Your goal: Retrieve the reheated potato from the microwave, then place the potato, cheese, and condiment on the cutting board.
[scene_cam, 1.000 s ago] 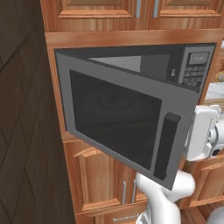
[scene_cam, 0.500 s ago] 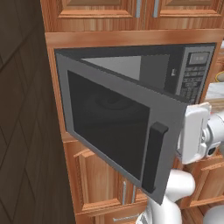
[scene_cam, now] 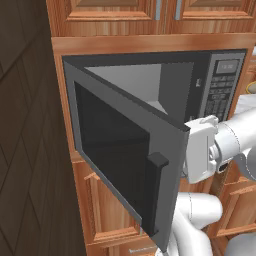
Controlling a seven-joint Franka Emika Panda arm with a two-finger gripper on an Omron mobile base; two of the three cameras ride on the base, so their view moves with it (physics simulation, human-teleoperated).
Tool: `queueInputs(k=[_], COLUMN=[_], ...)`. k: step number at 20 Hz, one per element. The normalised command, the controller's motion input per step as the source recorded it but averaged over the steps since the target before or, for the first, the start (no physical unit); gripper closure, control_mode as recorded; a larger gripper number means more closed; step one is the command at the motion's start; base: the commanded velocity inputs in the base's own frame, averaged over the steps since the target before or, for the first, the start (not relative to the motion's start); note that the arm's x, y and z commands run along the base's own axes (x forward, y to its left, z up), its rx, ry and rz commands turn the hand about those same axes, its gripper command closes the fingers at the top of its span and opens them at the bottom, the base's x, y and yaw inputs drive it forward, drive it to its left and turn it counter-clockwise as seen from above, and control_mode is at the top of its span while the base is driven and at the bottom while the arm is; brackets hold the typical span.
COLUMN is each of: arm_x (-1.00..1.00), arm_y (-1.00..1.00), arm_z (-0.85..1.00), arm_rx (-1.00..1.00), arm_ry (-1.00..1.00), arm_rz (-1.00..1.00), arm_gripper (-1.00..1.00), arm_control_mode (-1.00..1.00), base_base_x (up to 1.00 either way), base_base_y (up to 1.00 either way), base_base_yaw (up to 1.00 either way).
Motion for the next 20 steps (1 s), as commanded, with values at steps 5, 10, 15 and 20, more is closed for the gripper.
queueInputs(k=[5, 10, 15, 20], arm_x=[-0.23, -0.23, -0.10, -0.02], arm_y=[0.76, 0.72, 0.64, 0.54], arm_z=[-0.23, -0.26, -0.26, -0.25], arm_rx=[0.01, 0.03, 0.04, 0.05], arm_ry=[-0.18, -0.17, -0.14, -0.12], arm_rz=[-0.11, -0.15, -0.21, -0.26], arm_gripper=[-1.00, -1.00, -1.00, -1.00], arm_control_mode=[-1.00, -1.00, -1.00, -1.00], base_base_x=[0.00, 0.00, 0.00, 0.00], base_base_y=[0.00, 0.00, 0.00, 0.00], base_base_yaw=[0.00, 0.00, 0.00, 0.00])
